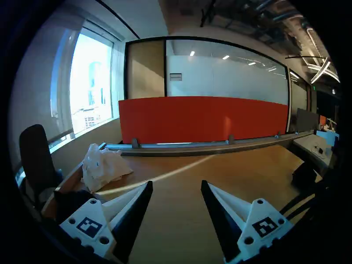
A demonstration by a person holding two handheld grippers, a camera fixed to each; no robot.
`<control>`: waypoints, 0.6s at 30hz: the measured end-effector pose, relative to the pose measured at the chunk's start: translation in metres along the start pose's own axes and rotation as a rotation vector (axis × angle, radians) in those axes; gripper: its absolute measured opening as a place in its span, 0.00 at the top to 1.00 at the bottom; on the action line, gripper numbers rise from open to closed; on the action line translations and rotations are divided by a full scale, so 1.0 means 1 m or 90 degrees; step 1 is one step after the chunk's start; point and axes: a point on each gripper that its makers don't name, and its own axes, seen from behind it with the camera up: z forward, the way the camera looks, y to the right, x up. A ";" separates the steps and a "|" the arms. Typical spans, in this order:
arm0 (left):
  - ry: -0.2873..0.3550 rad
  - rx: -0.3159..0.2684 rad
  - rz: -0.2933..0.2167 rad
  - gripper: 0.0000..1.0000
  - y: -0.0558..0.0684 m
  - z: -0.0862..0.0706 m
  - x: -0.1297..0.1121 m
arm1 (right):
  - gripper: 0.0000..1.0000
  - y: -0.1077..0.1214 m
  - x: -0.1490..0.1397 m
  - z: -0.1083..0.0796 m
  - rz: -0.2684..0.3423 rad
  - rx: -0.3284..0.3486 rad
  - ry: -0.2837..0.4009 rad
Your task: Fold towel
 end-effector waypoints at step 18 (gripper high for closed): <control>0.038 0.009 -0.029 0.19 -0.007 0.005 0.014 | 0.05 -0.017 0.002 0.002 -0.010 0.003 0.002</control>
